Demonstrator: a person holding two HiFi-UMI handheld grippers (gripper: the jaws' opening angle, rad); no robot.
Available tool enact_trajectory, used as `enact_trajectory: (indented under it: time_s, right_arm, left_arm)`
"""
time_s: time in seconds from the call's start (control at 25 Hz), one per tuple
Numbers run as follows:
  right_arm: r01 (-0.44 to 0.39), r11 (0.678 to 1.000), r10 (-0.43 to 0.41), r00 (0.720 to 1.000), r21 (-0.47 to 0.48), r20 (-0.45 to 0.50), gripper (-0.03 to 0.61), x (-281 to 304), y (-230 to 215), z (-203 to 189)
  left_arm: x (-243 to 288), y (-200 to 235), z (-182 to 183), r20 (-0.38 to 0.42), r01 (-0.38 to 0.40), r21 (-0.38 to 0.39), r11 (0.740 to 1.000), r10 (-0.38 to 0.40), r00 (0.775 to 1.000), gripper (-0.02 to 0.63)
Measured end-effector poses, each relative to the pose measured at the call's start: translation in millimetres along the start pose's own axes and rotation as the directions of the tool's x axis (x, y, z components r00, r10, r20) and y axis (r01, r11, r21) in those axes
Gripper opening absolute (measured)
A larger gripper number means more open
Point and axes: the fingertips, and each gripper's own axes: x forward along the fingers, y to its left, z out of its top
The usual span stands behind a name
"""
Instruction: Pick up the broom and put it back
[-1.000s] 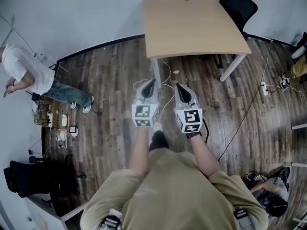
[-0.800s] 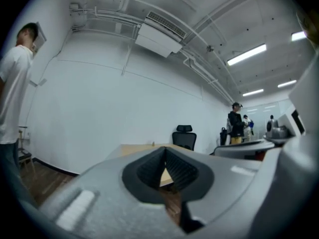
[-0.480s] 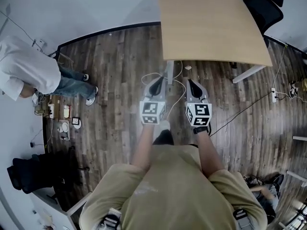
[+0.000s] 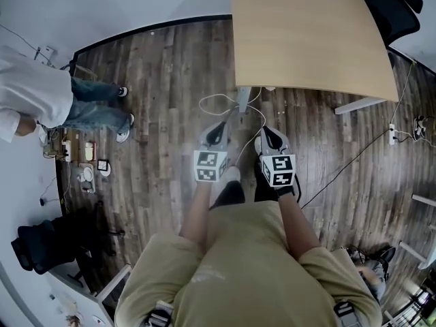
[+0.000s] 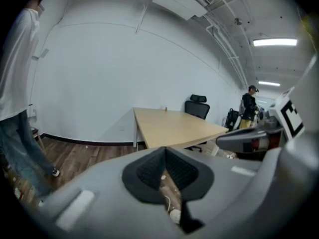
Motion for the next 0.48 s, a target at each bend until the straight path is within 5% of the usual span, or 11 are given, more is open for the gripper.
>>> enact_trajectory:
  time_s: [0.24,0.48]
  right_arm:
    - [-0.049,0.998,0.054,0.991,0.042,-0.122,0.005,39,-33,-44]
    - [-0.081,0.994,0.096,0.975,0.079,-0.200,0.005,79,-48,-70]
  left_arm:
    - [49,17,-59,-0.136,-0.038,-0.077,0.996,0.027,0.990,-0.003]
    - [96,29,-112,-0.269,-0.026,-0.056,0.998,0.011,0.963,-0.003]
